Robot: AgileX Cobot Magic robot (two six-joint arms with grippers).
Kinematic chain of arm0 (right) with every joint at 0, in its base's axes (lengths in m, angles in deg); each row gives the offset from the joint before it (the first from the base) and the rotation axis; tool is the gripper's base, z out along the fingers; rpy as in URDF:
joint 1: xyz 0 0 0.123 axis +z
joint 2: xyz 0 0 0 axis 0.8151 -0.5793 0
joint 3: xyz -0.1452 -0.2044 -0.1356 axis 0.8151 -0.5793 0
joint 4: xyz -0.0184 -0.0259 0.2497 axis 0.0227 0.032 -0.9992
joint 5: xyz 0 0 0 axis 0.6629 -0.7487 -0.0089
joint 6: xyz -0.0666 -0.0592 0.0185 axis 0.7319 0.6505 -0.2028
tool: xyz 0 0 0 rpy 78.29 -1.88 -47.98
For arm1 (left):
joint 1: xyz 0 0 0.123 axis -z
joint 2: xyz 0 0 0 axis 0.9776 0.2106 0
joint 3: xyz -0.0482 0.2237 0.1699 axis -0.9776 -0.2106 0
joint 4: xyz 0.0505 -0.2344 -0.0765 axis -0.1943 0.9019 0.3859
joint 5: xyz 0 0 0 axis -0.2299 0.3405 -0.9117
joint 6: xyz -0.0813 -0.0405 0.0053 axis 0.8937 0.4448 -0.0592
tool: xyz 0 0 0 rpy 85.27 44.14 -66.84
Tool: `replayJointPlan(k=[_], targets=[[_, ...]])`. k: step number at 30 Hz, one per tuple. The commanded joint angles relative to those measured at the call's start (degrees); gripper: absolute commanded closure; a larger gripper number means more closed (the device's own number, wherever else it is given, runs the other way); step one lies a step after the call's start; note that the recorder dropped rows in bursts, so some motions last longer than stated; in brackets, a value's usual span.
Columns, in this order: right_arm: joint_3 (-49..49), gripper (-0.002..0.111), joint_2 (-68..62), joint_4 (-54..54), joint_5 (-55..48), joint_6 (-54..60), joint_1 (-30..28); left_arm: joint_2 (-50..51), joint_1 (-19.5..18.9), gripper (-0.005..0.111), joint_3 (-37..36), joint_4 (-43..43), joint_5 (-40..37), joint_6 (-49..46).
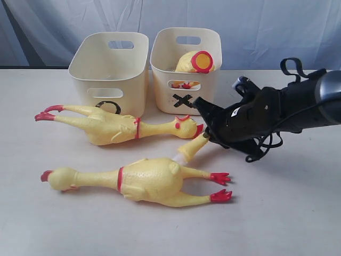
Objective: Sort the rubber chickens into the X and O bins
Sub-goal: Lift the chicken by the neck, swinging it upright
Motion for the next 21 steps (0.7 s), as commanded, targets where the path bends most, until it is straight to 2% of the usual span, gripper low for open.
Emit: replayJointPlan(k=[1, 21], targets=[[-0.1, 0.109, 3.1, 1.2, -0.4, 0.6, -0.3, -0.3, 0.0, 0.107, -0.3, -0.2, 0.7, 0.1], [-0.1, 0.109, 15.1, 4.6, -1.9, 1.0, -0.3, -0.3, 0.0, 0.107, -0.3, -0.2, 0.7, 0.1]])
